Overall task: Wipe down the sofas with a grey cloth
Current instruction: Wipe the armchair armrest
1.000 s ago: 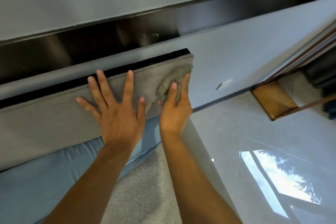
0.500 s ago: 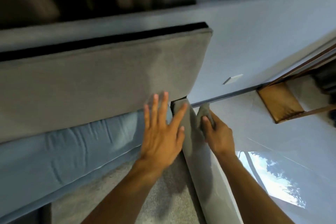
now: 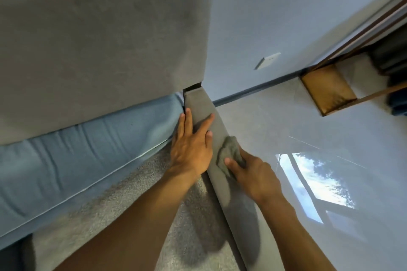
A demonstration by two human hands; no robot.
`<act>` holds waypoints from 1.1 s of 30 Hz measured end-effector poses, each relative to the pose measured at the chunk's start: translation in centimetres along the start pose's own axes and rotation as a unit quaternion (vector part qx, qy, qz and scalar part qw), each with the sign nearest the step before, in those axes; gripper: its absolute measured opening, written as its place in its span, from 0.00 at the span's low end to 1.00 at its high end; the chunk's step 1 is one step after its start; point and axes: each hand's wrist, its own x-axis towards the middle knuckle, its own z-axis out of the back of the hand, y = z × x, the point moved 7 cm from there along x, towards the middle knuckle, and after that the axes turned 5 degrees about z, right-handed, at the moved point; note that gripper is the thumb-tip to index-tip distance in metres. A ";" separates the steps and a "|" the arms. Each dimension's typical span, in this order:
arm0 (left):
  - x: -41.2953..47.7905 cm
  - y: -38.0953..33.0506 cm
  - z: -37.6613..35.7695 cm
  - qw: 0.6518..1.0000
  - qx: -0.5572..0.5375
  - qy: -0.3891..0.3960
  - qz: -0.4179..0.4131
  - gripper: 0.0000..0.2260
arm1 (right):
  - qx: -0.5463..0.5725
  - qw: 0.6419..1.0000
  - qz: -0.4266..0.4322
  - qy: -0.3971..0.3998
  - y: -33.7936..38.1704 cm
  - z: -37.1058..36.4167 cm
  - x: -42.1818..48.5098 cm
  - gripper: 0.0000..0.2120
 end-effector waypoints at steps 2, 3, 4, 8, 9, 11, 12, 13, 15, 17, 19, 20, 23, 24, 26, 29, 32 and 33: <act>0.0 -0.1 0.1 1.000 0.020 0.011 0.005 0.22 | 0.014 1.000 0.006 -0.010 1.6 0.2 2.8 0.28; 0.0 -0.2 0.1 0.999 0.029 0.016 0.008 0.22 | 0.020 1.000 0.008 -0.012 2.0 0.1 3.6 0.28; 0.0 -0.2 0.1 0.999 0.035 0.020 0.012 0.23 | 0.023 1.000 0.008 -0.008 1.8 -0.2 3.6 0.29; -0.3 -0.6 -0.1 0.997 0.045 0.036 0.046 0.23 | 0.050 0.999 -0.008 0.013 -2.7 -1.6 -2.4 0.28; -0.5 -0.8 -0.2 0.997 0.046 0.039 0.053 0.24 | 0.059 0.998 -0.026 0.024 -4.4 -1.8 -4.2 0.29; -1.0 -1.3 -0.4 0.996 0.045 0.043 0.065 0.25 | 0.093 0.993 -0.056 0.044 -7.0 -2.0 -5.8 0.33; -1.3 -1.6 -0.4 0.996 0.045 0.041 0.064 0.25 | 0.109 0.991 -0.063 0.046 -7.6 -2.1 -5.7 0.35; -1.8 -1.8 -0.5 0.996 0.045 0.039 0.060 0.25 | 0.118 0.990 -0.064 0.044 -7.9 -2.2 -5.6 0.36; -3.1 -2.1 -0.9 0.997 0.042 0.033 0.049 0.25 | 0.116 0.990 -0.066 0.042 -8.0 -2.5 -6.0 0.37; -4.9 -2.1 -1.7 0.998 0.038 0.035 0.043 0.25 | 0.110 0.990 -0.076 0.046 -8.6 -3.5 -7.9 0.33; -6.9 -2.0 -2.8 0.998 0.023 0.048 0.045 0.25 | 0.108 0.988 -0.101 0.046 -9.8 -3.8 -11.3 0.31; -7.7 -1.9 -3.4 0.997 0.012 0.055 0.049 0.26 | 0.104 0.987 -0.116 0.048 -10.5 -3.9 -12.9 0.31; -9.2 -1.8 -4.5 0.996 -0.009 0.063 0.063 0.26 | 0.084 0.986 -0.138 0.033 -11.1 -3.6 -14.7 0.30; -9.4 -1.8 -4.7 0.996 -0.012 0.062 0.067 0.26 | 0.069 0.990 -0.125 0.017 -10.3 -3.4 -14.0 0.29; -9.3 -1.8 -4.8 0.996 -0.013 0.058 0.069 0.26 | 0.034 0.996 -0.079 -0.023 -7.8 -2.9 -11.7 0.29; -9.3 -1.7 -4.7 0.996 -0.003 0.056 0.066 0.26 | 0.022 0.997 -0.040 -0.063 -4.7 -2.8 -8.2 0.29; -9.5 -1.9 -4.6 0.997 0.008 0.061 0.055 0.27 | 0.016 0.999 -0.021 -0.033 -6.0 -3.2 -9.6 0.29; -9.8 -2.0 -4.6 0.996 0.014 0.068 0.052 0.27 | 0.013 1.000 -0.017 -0.008 -7.7 -3.6 -11.2 0.28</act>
